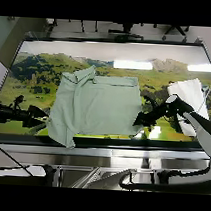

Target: Fold the shirts.

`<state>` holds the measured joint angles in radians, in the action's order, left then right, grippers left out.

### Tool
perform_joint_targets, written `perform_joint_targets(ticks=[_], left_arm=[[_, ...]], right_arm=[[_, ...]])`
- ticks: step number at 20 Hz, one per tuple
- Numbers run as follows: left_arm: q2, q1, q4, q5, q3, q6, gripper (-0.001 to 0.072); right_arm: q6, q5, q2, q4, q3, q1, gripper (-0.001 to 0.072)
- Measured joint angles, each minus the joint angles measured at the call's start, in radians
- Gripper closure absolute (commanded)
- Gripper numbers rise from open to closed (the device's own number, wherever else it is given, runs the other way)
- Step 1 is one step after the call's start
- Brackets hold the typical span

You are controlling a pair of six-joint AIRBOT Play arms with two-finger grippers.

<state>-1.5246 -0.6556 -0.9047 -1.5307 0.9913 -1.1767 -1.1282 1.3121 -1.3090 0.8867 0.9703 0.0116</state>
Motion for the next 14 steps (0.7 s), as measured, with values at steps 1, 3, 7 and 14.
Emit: perform_joint_targets(ticks=[1, 3, 7, 14], left_arm=[[0.0, -0.016, -0.007, -0.007, -0.001, -0.001, 0.0115], [0.0, -0.048, -0.033, 0.006, -0.031, -0.009, 0.0115], [0.0, -0.066, -0.051, 0.122, -0.123, -0.011, 0.0115], [0.0, 0.066, -0.052, 0.283, -0.166, -0.01, 0.0687]], right_arm=[[0.0, 0.0, 0.0, 0.0, 0.0, 0.0, 0.0294], [0.0, 0.0, 0.0, 0.0, 0.0, 0.0, 0.0294], [0.0, 0.0, 0.0, 0.0, 0.0, 0.0, 0.0294], [0.004, -0.01, 0.0, 0.015, -0.001, -0.001, 0.0514]])
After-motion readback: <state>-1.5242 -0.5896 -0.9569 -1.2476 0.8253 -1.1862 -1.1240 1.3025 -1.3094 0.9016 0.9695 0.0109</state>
